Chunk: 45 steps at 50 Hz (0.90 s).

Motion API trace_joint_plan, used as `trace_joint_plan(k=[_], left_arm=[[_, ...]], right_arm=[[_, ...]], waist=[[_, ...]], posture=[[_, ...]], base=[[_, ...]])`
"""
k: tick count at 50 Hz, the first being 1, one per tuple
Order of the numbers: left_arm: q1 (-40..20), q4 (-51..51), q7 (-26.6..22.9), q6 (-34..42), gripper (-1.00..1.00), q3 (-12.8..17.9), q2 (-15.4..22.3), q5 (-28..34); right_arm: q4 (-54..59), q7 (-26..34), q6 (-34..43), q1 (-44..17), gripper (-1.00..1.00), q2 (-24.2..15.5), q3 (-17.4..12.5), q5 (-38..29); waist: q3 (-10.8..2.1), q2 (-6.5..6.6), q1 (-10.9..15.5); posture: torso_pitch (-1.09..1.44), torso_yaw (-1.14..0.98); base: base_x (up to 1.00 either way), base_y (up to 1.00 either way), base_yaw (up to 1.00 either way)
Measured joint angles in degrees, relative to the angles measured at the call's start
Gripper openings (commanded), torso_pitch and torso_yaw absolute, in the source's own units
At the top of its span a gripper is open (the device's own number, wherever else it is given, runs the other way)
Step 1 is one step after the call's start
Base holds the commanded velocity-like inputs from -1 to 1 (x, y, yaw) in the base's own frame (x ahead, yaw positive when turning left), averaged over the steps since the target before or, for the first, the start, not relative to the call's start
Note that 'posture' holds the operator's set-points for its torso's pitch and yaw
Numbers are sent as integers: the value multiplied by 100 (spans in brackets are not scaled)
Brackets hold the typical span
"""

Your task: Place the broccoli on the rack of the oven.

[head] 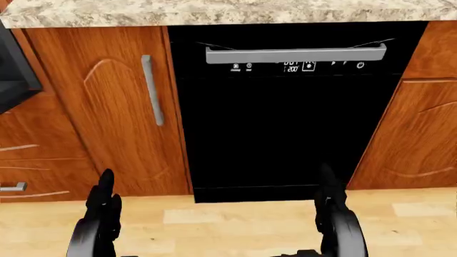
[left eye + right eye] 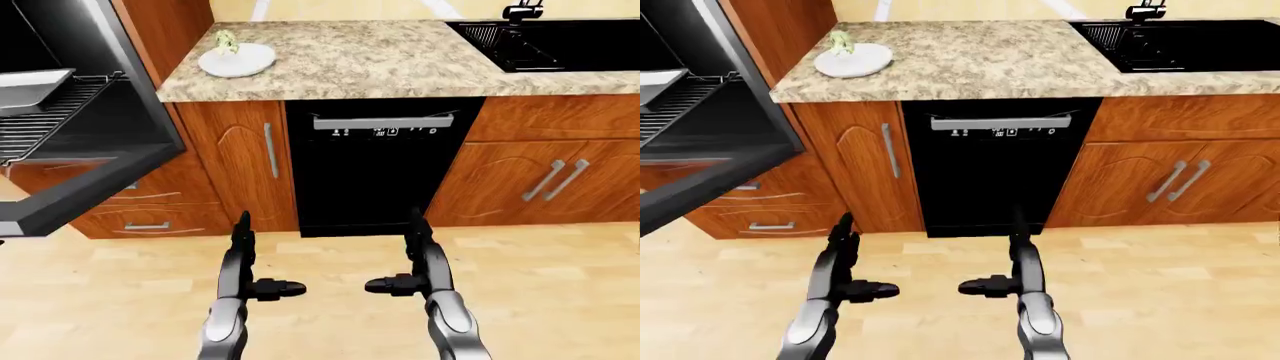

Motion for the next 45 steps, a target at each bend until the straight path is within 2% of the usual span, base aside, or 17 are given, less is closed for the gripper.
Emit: trace_joint_plan(k=[1,3,5,7,11,19,28,32,38,45], left_arm=[[13,-213,7,95,100,4,8,-8],[-119,-772,40,248,100,45,23,-33],[-227,-945,67,264,100,58,33,-34],[-271,-915,68,353,100,42,42,-20],[-573,-901,63,819,100,60,86,-2],[-1178,-1600,78,1596,100,108,179,-12],[-2183,-1781,19,2505,100,238,409,4],[-2895,-1478,14,2736,100,295,553,-29],[-3588,-1249,-7,2949,100,291,701,-115],[-4475,-434,-20,3003,100,393,908,-230]], right_arm=[[-223,-2,91,31,100,-31,38,-39],[-795,6,209,-47,100,-60,50,-131],[-1008,37,265,-126,100,-47,66,-187],[-1126,98,515,-237,100,-81,58,-211],[-1171,135,926,-684,100,-151,-47,-277],[-1916,251,1884,-1242,100,-217,-15,-401],[-2599,368,2973,-2196,100,-398,-108,-423],[-2401,419,3266,-2716,100,-543,-197,-409],[-1988,447,3602,-3517,100,-768,-268,-394],[-1404,458,3511,-4274,100,-966,-419,-256]], waist=[[-45,-22,-6],[-299,-24,30],[-206,-66,42],[-301,-51,41],[-337,-38,46],[-420,-16,49],[-415,-32,56],[-376,-33,54],[-327,-10,41],[-288,-30,47]], posture=[[0,0],[0,0],[0,0],[0,0],[0,0],[0,0],[0,0],[0,0],[0,0],[0,0]], base=[[0,0,0],[0,0,0],[0,0,0],[0,0,0],[0,0,0],[0,0,0],[0,0,0],[0,0,0],[0,0,0],[0,0,0]])
